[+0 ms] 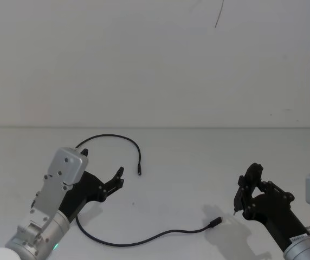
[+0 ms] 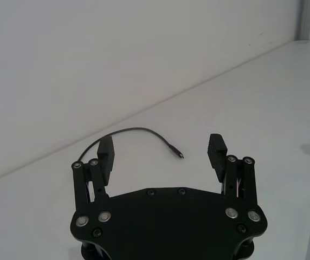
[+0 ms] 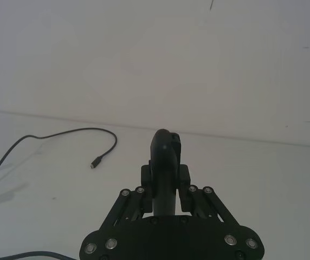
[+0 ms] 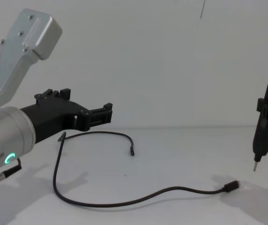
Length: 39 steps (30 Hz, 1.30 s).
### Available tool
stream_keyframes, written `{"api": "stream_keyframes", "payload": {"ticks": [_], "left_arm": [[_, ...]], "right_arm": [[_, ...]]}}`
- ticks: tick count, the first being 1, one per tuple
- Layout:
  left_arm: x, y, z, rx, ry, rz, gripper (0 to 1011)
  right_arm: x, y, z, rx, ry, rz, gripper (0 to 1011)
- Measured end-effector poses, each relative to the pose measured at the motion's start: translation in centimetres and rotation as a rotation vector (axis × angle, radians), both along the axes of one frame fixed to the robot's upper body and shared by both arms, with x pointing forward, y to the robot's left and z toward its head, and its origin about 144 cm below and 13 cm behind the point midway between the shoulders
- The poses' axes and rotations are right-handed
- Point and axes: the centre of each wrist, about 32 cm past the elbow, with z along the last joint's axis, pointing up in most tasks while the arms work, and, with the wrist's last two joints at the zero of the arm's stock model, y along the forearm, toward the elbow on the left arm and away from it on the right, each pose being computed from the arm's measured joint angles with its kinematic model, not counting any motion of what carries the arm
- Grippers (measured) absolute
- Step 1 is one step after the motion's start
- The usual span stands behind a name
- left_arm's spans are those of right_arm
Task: Pick up the data cable with the one hand.
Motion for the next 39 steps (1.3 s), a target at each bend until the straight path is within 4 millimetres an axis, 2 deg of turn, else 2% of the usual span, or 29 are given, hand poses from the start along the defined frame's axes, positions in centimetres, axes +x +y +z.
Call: {"api": "stream_keyframes", "payload": {"ticks": [39], "left_arm": [[0.00, 0.00, 0.00, 0.000, 0.000, 0.000, 1001]], "right_arm": [[0.00, 0.00, 0.00, 0.000, 0.000, 0.000, 263]]}}
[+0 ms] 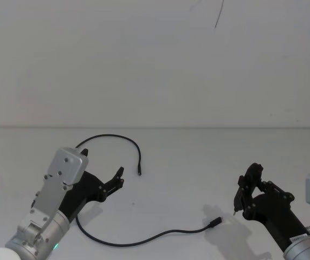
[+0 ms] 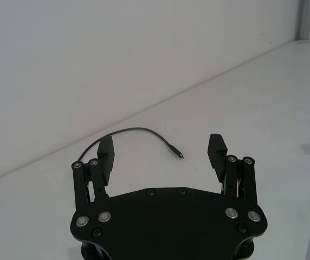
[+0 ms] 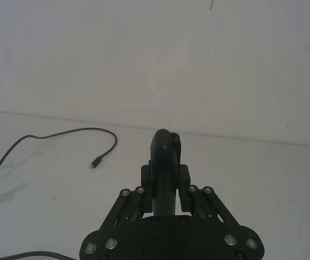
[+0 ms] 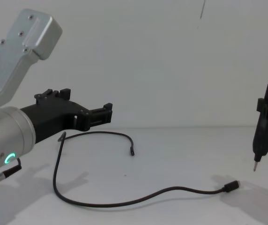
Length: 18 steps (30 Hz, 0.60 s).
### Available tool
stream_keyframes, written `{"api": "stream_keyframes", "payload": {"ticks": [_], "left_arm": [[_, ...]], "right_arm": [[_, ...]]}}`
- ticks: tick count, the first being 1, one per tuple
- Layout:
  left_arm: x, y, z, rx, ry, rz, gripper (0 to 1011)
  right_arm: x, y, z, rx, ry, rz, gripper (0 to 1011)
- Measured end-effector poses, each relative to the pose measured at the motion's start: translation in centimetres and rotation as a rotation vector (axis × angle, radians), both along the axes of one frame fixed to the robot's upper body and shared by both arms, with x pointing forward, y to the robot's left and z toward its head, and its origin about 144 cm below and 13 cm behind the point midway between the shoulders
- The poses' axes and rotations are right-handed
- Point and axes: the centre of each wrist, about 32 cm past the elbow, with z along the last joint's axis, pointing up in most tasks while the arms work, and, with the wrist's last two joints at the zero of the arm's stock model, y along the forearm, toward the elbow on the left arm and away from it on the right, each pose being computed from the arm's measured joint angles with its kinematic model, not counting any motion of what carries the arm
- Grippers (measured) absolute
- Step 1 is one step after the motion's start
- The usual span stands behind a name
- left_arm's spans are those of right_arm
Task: Pick up the data cable with the one hand.
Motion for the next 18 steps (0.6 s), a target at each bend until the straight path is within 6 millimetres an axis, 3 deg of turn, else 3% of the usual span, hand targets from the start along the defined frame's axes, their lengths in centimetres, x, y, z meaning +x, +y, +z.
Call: {"api": "stream_keyframes", "payload": {"ticks": [18], "left_arm": [[-0.2, 1.2, 0.3, 0.039, 0.023, -0.104, 1001]], "right_arm": [[0.0, 0.0, 0.0, 0.000, 0.000, 0.000, 263]]}}
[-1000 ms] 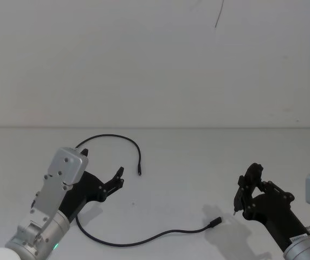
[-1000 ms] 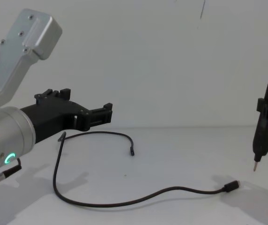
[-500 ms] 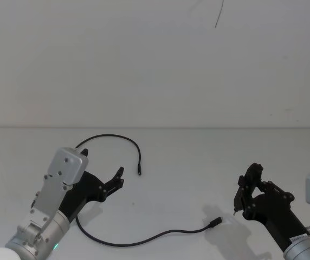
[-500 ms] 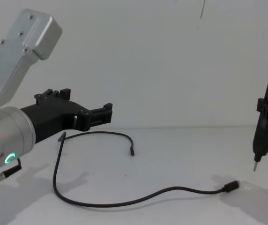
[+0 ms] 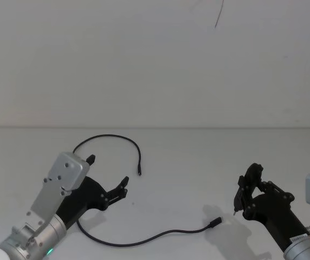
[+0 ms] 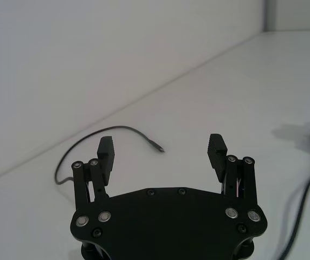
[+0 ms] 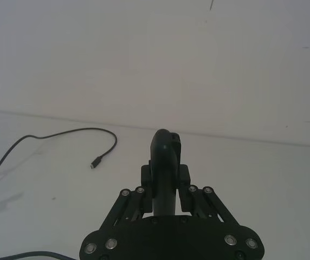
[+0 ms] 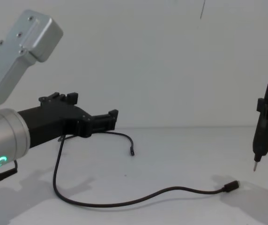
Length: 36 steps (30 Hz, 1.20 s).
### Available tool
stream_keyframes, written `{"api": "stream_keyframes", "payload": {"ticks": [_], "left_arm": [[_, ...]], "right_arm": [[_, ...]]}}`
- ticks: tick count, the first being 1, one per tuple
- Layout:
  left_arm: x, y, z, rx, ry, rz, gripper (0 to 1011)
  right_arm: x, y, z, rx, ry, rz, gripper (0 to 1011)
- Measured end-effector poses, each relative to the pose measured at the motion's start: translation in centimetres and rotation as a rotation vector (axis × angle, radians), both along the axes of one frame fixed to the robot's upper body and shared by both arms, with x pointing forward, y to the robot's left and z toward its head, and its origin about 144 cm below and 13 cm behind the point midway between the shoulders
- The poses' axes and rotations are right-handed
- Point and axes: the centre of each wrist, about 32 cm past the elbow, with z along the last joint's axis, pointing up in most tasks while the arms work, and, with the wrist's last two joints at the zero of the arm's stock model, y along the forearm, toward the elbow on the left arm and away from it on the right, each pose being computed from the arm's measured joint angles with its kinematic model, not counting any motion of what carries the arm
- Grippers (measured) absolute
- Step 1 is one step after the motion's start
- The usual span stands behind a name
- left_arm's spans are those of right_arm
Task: Pick up the data cable with the one hand.
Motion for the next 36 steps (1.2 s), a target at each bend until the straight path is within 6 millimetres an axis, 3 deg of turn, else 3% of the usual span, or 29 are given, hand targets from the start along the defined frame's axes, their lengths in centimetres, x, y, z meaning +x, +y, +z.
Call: {"api": "stream_keyframes", "payload": {"ticks": [19, 36], "left_arm": [[0.8, 2.9, 1.9, 0.114, 0.151, -0.268, 1001], [3.3, 1.2, 4.0, 0.174, 0.292, -0.425, 1001]], "right_arm": [[0.0, 0.0, 0.0, 0.000, 0.000, 0.000, 263], [0.0, 0.0, 0.0, 0.000, 0.000, 0.000, 263]]}}
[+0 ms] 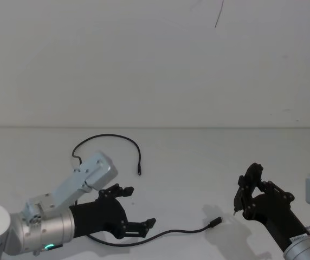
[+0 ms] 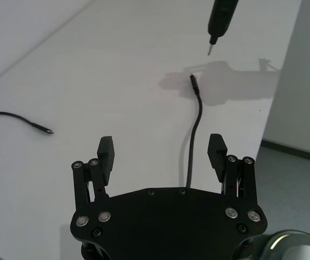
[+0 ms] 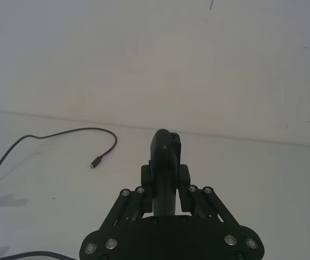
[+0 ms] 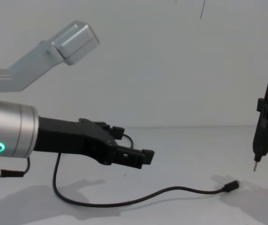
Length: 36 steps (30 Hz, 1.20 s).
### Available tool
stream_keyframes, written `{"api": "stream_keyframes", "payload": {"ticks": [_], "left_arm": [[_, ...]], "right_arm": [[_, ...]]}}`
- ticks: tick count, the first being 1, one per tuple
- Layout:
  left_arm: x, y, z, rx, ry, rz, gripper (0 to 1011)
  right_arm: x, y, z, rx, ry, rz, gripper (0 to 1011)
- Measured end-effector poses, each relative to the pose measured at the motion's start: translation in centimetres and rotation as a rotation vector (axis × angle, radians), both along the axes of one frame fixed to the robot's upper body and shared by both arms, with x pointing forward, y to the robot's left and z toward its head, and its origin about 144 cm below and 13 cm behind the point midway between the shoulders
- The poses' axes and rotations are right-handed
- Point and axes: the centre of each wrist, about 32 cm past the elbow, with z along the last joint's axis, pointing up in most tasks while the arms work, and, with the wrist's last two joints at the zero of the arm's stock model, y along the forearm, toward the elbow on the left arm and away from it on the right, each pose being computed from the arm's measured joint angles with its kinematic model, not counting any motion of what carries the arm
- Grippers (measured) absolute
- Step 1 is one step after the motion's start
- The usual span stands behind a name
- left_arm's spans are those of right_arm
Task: Pick up the data cable with the one hand.
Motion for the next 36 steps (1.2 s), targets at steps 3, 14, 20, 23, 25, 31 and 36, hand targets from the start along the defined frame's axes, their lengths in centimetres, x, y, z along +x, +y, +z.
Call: {"api": "stream_keyframes", "payload": {"ticks": [3, 14, 20, 23, 25, 31, 36], "left_arm": [[0.3, -0.3, 0.1, 0.003, 0.017, -0.012, 1001], [1.4, -1.5, 0.3, 0.022, 0.062, -0.052, 1001], [2.1, -2.2, 0.2, 0.041, 0.078, -0.068, 1001], [2.5, -2.6, 0.0, 0.057, 0.080, -0.073, 1001], [2.8, -2.8, -0.1, 0.069, 0.081, -0.078, 1001], [3.5, -3.6, -0.6, 0.098, 0.077, -0.085, 1001], [3.9, -4.2, -0.9, 0.112, 0.077, -0.089, 1001]], "right_arm": [[0.0, 0.0, 0.0, 0.000, 0.000, 0.000, 263], [0.0, 0.0, 0.0, 0.000, 0.000, 0.000, 263], [0.0, 0.0, 0.0, 0.000, 0.000, 0.000, 263], [0.0, 0.0, 0.0, 0.000, 0.000, 0.000, 263], [0.0, 0.0, 0.0, 0.000, 0.000, 0.000, 263], [0.0, 0.0, 0.0, 0.000, 0.000, 0.000, 263], [0.0, 0.0, 0.0, 0.000, 0.000, 0.000, 263]]}}
